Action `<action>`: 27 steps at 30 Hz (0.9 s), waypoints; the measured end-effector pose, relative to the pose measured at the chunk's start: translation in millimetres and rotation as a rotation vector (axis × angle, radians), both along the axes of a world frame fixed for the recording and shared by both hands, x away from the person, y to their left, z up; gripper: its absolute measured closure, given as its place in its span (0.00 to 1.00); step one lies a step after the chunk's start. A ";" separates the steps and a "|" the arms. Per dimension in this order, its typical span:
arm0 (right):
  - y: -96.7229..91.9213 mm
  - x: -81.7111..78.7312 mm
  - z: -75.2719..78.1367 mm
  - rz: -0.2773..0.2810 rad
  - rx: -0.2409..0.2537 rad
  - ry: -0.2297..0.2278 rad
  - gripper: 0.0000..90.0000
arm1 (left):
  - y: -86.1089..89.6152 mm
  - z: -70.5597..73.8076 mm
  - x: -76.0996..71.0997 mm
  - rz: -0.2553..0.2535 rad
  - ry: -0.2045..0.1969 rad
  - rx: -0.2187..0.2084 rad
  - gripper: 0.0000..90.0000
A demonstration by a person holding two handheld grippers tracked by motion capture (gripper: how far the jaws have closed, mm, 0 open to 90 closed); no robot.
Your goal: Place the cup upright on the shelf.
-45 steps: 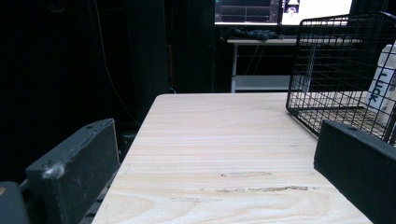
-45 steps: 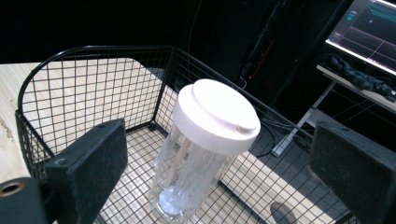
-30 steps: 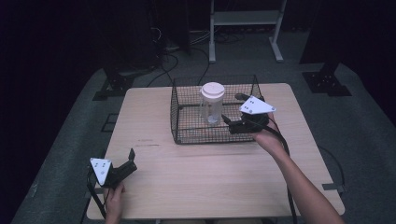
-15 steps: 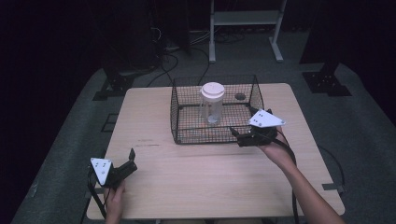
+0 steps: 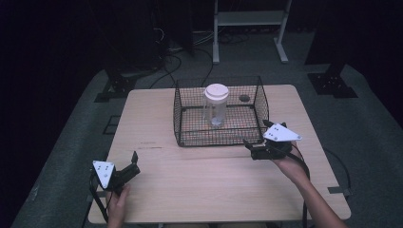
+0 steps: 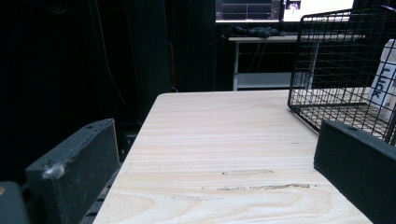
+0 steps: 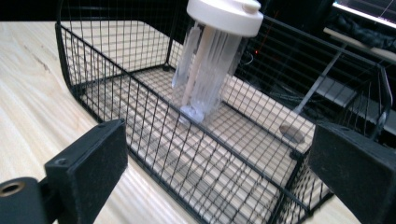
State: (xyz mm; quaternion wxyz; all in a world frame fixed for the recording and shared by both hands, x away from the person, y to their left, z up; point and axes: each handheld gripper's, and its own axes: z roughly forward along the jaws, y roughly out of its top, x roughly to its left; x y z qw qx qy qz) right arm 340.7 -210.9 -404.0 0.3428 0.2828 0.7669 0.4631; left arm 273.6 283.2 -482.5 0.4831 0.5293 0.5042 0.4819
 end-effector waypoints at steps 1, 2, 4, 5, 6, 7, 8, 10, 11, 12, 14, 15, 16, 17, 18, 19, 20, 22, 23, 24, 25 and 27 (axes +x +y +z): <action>-1.5 -1.3 -0.9 -0.004 0.003 0.003 0.05 | -0.1 0.0 -0.2 0.000 0.000 0.001 0.00; -3.1 -2.5 -1.8 -0.005 0.008 0.002 0.05 | -0.1 0.0 -0.3 0.000 -0.001 0.001 0.00; -5.8 -5.1 -3.5 -0.007 0.011 0.003 0.05 | -0.3 -0.1 -0.3 0.000 -0.002 0.002 0.00; -7.2 -6.5 -4.5 -0.009 0.008 0.001 0.05 | -0.3 0.0 -0.2 0.000 -0.001 0.002 0.00; -8.6 -7.9 -5.5 -0.012 0.009 0.002 0.05 | -0.4 -0.1 -0.3 0.000 -0.001 0.003 0.00; -9.8 -9.1 -6.5 -0.013 0.011 0.002 0.05 | -0.4 0.0 -0.3 0.001 -0.001 0.002 0.00; -11.2 -10.2 -7.3 -0.013 0.011 0.002 0.05 | -0.4 -0.1 -0.4 0.000 -0.001 0.003 0.00; -14.1 -12.3 -8.8 -0.015 0.014 0.002 0.05 | -0.3 -0.1 -0.4 -0.001 -0.001 0.002 0.00; -15.4 -13.6 -9.7 -0.020 0.015 0.004 0.05 | -0.3 -0.1 -0.4 0.001 -0.001 0.002 0.00; -16.7 -14.9 -10.7 -0.022 0.020 0.005 0.05 | -0.4 -0.1 -0.4 0.001 -0.001 0.003 0.00; -19.2 -17.4 -13.0 -0.023 0.021 0.009 0.05 | -0.4 -0.1 -0.5 0.000 -0.001 0.003 0.00; -20.6 -18.5 -14.5 -0.026 0.019 0.007 0.05 | -0.4 -0.1 -0.5 0.000 0.000 0.003 0.00; -22.1 -19.8 -16.0 -0.028 0.019 0.010 0.05 | -0.3 -0.1 -0.4 0.000 0.000 0.004 0.00; -23.6 -21.0 -17.6 -0.030 0.020 0.013 0.05 | -0.3 -0.1 -0.3 -0.002 0.000 0.001 0.00; -25.1 -22.3 -19.3 -0.033 0.019 0.013 0.05 | -0.2 -0.1 -0.2 -0.005 0.000 0.001 0.00; -26.6 -23.7 -21.1 -0.037 0.019 0.014 0.05 | -0.2 -0.1 -0.3 -0.006 0.000 0.001 0.00; -28.4 -24.8 -23.0 -0.038 0.017 0.017 0.05 | -0.2 -0.1 -0.3 -0.006 0.000 0.002 0.00; -30.7 -28.0 -27.0 -0.045 0.019 0.020 0.05 | -0.3 -0.1 -0.4 -0.007 0.001 0.003 0.00; -31.8 -29.5 -29.2 -0.048 0.017 0.022 0.05 | -0.4 -0.1 -0.5 -0.008 0.000 0.003 0.00; -32.6 -31.1 -31.4 -0.049 0.018 0.025 0.05 | -0.5 -0.1 -0.5 -0.008 0.001 0.005 0.00; -33.6 -32.5 -33.7 -0.051 0.016 0.026 0.05 | -0.6 -0.1 -0.5 -0.007 0.001 0.006 0.00; -35.5 -35.6 -37.9 -0.056 0.026 0.032 0.05 | -0.9 -0.1 -0.7 -0.009 -0.001 0.008 0.00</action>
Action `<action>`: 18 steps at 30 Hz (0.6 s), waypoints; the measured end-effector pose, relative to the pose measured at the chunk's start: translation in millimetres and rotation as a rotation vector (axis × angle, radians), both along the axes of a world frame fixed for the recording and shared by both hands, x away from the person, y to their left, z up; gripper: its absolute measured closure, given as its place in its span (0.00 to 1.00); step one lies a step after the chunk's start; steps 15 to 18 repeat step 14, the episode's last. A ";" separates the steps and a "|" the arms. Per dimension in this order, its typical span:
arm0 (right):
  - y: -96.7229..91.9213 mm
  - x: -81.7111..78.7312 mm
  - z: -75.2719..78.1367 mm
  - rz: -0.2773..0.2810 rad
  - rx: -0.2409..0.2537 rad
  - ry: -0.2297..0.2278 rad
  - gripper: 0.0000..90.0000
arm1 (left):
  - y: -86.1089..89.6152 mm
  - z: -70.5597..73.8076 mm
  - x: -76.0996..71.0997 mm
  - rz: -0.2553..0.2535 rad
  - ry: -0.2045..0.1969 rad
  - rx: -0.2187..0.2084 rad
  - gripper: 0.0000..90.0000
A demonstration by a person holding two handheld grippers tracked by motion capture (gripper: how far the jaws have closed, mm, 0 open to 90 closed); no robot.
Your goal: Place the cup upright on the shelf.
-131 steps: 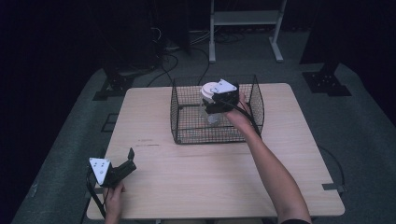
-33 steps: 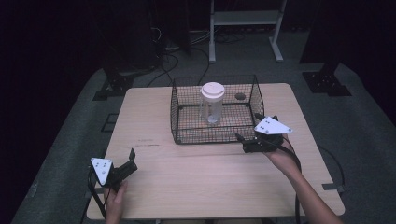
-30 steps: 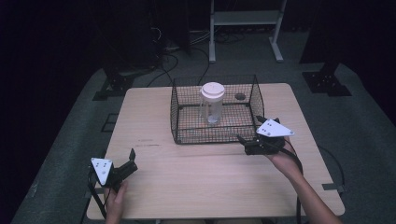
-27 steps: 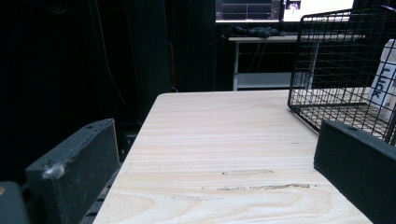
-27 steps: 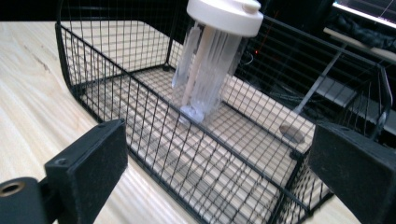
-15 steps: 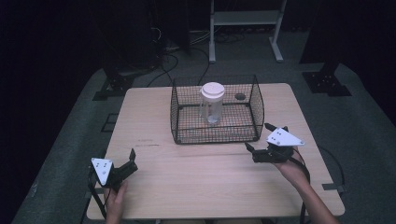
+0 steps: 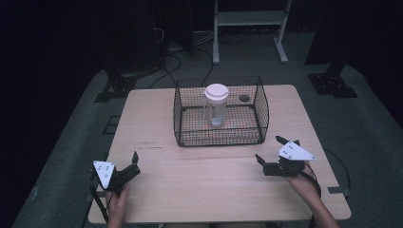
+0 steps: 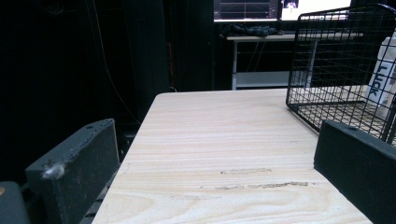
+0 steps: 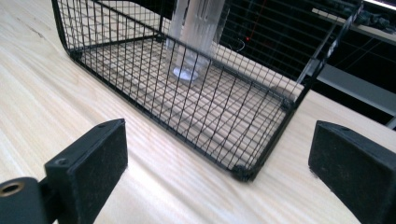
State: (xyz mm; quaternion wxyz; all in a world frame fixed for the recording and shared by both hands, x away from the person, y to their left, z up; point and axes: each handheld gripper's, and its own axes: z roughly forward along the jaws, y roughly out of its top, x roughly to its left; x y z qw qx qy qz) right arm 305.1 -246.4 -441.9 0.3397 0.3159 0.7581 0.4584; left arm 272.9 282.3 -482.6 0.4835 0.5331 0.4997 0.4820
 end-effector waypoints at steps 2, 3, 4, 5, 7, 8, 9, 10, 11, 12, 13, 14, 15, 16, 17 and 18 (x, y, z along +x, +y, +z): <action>-1.4 -2.8 -3.3 -0.002 0.002 0.004 0.05 | -0.2 0.0 -0.2 -0.001 -0.002 0.001 0.00; -2.1 -4.1 -4.6 -0.005 0.000 0.002 0.05 | -0.2 0.1 -0.2 -0.002 -0.001 0.003 0.00; -2.8 -5.3 -5.4 -0.005 0.006 0.003 0.05 | -0.3 0.1 -0.4 -0.001 -0.001 0.005 0.00; -3.2 -6.5 -6.1 -0.007 0.009 0.004 0.05 | -0.3 0.1 -0.6 -0.002 -0.002 0.007 0.00; -3.9 -9.1 -7.2 -0.008 0.011 0.004 0.05 | -0.4 0.1 -0.7 -0.004 -0.004 0.010 0.00; -4.2 -10.6 -7.8 -0.006 0.014 0.005 0.05 | -0.6 0.1 -0.6 -0.003 -0.004 0.010 0.00; -4.3 -12.1 -8.7 -0.004 0.010 0.003 0.05 | -0.6 0.1 -0.6 -0.003 -0.003 0.011 0.00; -4.3 -13.7 -9.7 -0.005 0.004 0.002 0.05 | -0.6 0.1 -0.6 -0.004 -0.003 0.012 0.00; -4.4 -15.3 -11.0 -0.004 0.001 0.001 0.05 | -0.6 0.1 -0.6 -0.006 -0.003 0.013 0.00; -4.4 -17.0 -12.4 -0.003 -0.001 0.004 0.05 | -0.7 0.2 -0.5 -0.007 -0.003 0.014 0.00; -4.5 -18.5 -14.1 -0.005 -0.003 0.005 0.05 | -0.9 0.2 -0.5 -0.007 -0.003 0.016 0.00; -4.4 -19.8 -15.7 -0.010 -0.012 0.004 0.04 | -0.9 0.2 -0.5 -0.007 -0.003 0.016 0.00; -4.4 -19.8 -15.7 -0.010 -0.012 0.004 0.04 | -0.9 0.2 -0.5 -0.007 -0.003 0.016 0.00; -4.4 -19.8 -15.7 -0.010 -0.012 0.004 0.04 | -0.9 0.2 -0.5 -0.007 -0.003 0.016 0.00; -4.4 -19.8 -15.7 -0.010 -0.012 0.004 0.04 | -0.9 0.2 -0.5 -0.007 -0.003 0.016 0.00; -4.4 -19.8 -15.7 -0.010 -0.012 0.004 0.04 | -0.9 0.2 -0.5 -0.007 -0.003 0.016 0.00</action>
